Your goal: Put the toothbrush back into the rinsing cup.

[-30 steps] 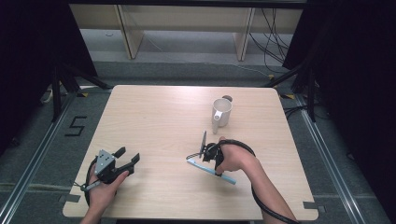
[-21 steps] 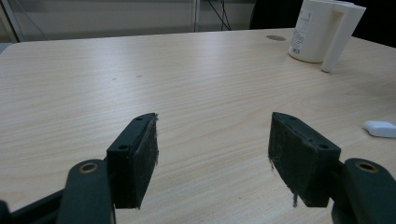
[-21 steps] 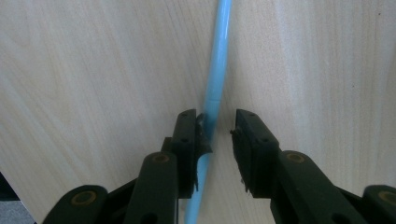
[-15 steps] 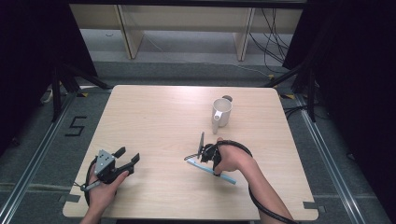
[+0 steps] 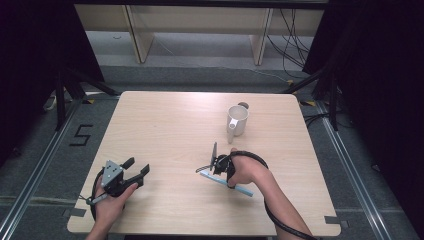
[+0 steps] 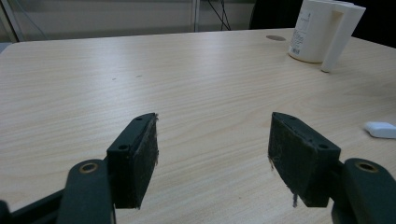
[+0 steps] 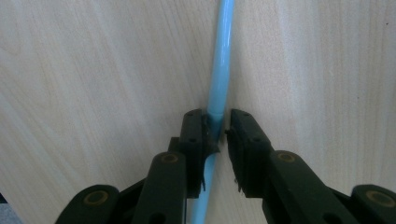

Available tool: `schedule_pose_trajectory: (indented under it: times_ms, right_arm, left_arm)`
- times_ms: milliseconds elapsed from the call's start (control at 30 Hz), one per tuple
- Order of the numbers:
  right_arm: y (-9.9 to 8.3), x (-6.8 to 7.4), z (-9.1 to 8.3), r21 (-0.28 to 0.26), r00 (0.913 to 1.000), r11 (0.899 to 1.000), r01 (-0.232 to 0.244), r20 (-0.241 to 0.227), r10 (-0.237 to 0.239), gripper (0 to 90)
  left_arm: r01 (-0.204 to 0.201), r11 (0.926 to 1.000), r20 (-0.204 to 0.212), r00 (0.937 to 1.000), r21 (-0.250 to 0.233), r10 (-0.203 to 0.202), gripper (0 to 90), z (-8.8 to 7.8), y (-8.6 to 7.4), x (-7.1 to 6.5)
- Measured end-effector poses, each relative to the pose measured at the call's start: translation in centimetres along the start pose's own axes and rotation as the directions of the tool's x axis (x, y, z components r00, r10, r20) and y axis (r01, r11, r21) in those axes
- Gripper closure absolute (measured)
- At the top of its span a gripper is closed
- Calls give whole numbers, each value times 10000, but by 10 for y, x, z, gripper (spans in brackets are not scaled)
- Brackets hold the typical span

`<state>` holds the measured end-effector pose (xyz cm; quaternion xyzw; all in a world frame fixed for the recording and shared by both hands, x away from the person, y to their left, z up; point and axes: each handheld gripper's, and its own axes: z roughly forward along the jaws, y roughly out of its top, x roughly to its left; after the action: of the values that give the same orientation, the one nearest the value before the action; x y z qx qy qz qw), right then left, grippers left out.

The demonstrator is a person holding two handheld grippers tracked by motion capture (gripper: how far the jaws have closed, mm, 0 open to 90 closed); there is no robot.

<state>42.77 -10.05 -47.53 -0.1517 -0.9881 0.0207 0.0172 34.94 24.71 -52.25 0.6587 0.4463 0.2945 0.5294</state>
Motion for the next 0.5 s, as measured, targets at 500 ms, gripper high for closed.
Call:
schedule_pose_trajectory:
  times_ms: [500]
  right_arm:
    - [0,2,2,15,9999,9999,-171,20,171,824]
  left_arm:
    - [-19,10000,60,10000,-91,19,326,1,0,0]
